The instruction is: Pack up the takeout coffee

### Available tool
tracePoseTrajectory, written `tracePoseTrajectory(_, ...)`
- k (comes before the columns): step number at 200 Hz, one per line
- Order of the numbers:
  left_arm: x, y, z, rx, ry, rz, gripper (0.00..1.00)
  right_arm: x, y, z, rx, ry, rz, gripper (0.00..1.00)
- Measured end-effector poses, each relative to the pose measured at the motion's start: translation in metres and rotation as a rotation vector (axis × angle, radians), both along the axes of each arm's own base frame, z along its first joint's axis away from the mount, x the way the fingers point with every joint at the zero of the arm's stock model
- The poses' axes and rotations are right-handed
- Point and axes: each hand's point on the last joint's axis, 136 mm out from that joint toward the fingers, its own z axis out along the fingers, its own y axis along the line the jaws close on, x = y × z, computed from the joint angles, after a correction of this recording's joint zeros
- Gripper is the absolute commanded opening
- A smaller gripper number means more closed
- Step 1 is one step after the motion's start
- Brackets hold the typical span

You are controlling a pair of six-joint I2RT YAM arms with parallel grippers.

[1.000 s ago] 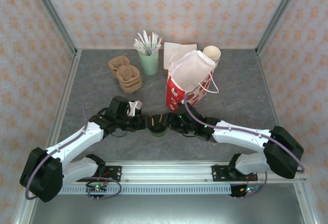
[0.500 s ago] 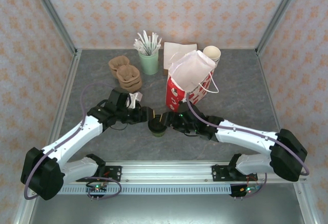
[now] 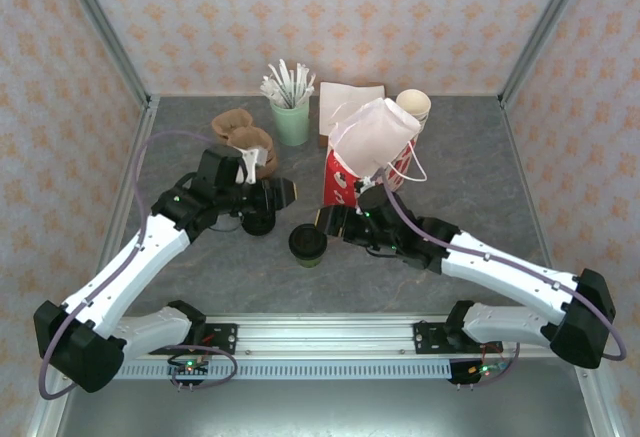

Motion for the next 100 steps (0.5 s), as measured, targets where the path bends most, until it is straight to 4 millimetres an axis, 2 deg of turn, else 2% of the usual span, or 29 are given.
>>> tracePoseTrajectory(19, 0.018, 0.017, 0.013, 0.025, -0.034, 0.089, 0.72, 0.000, -0.002, 0.020, 0.006, -0.035, 0.009, 0.61)
tracePoseTrajectory(38, 0.039, 0.040, 0.015, 0.050, -0.036, 0.209, 0.72, 0.001, -0.006, 0.044, 0.009, -0.084, 0.011, 0.61)
tracePoseTrajectory(68, 0.071, 0.081, -0.006, 0.084, 0.023, 0.412, 0.70, 0.011, -0.025, 0.080, 0.028, -0.157, -0.027, 0.61)
tracePoseTrajectory(100, 0.104, 0.114, -0.035, 0.081, 0.100, 0.579, 0.69, 0.030, -0.057, 0.096, 0.022, -0.190, -0.118, 0.62)
